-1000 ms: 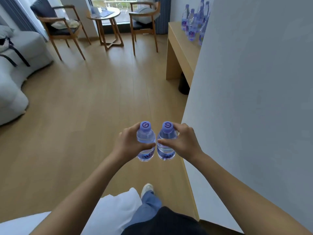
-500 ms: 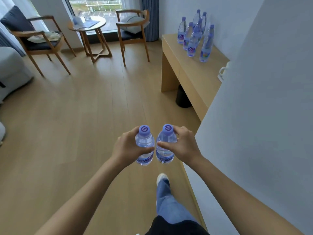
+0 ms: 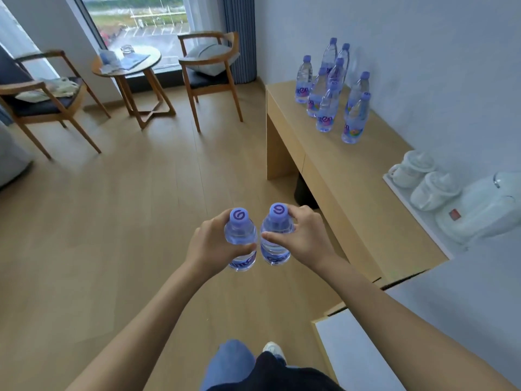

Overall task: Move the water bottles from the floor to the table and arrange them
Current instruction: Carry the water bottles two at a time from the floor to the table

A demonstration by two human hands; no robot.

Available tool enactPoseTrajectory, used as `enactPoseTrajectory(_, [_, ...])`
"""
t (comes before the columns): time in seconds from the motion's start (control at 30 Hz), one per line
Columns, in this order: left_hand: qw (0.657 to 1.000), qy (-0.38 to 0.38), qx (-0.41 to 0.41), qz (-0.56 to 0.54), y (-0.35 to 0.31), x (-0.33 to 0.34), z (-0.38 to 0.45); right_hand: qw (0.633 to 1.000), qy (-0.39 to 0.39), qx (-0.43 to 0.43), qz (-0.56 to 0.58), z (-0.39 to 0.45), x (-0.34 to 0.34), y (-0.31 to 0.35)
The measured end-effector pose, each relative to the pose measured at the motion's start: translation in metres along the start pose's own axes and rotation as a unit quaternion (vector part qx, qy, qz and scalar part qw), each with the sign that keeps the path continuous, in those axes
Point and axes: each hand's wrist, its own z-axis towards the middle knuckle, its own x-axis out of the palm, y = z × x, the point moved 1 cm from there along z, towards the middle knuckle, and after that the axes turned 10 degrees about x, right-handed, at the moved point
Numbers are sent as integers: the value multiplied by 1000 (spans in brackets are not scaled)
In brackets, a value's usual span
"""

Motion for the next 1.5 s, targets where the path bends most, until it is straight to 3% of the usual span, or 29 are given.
enactPoseTrajectory(0.33, [995,62,76,8,26,-7,182,996,-50,73,5,142,2,-2])
enactPoseTrajectory(0.67, [965,194,177,-2,5,6,362,962,-213,169,8,252,-28,-16])
enactPoseTrajectory(0.83, [945,251,210,-24,-20,45,419,940,-273,202,17,281,-61,-36])
enactPoseTrajectory(1.13, [905,326,271,-46,-78,149,497,915,-315,250,15,326,-147,-116])
enactPoseTrajectory(1.5, [882,380,278,-32,-131,246,540,878,-354,323,4,364,-238,-201])
